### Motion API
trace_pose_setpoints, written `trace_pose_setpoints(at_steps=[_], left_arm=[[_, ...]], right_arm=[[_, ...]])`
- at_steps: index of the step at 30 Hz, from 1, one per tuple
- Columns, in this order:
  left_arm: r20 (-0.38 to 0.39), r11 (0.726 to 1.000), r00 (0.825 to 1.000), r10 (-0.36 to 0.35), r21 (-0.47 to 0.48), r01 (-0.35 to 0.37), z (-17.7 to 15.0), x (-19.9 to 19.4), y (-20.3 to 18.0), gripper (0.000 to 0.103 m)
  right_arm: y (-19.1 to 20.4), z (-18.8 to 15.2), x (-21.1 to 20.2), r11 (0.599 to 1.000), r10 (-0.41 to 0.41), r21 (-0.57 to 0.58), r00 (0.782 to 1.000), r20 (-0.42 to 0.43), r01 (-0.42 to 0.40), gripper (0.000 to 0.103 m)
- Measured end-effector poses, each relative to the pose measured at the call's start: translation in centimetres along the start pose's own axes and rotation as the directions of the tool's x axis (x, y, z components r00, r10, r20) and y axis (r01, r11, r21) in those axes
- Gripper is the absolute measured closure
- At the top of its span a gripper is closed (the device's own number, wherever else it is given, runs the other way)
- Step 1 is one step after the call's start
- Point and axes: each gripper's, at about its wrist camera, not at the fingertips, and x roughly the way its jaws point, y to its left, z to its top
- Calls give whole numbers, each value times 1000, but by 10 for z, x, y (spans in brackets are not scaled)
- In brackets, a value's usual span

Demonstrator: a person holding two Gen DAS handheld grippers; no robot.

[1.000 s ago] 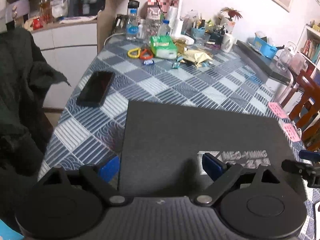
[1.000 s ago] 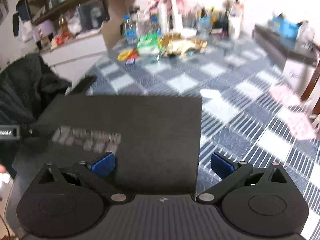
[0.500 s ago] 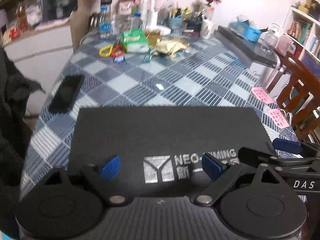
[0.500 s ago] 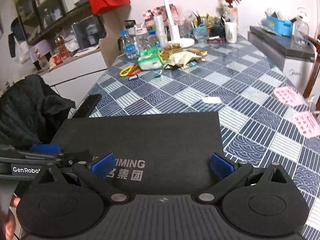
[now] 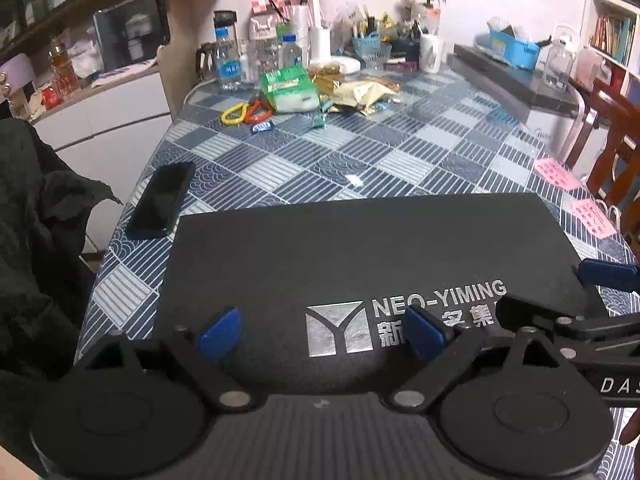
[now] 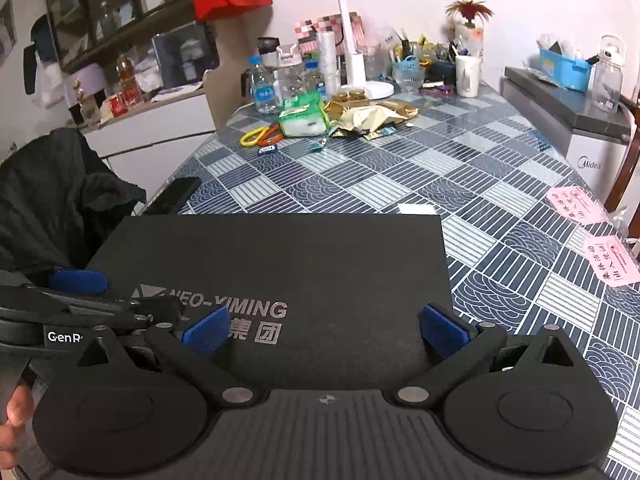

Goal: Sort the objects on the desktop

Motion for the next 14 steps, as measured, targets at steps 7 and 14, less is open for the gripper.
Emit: trace_pose_setpoints(at_steps=[7,14], left_arm=[[4,1000,1000,5,-1,-5,1,1,-1,0],[15,1000,1000,4,-2,-4,0,3,1,0]], right_arm=[[2,0,0,1000,-5,-9,1000,1,5,0],[2,0,1,1000,-11,-7,1000,2,11,0]])
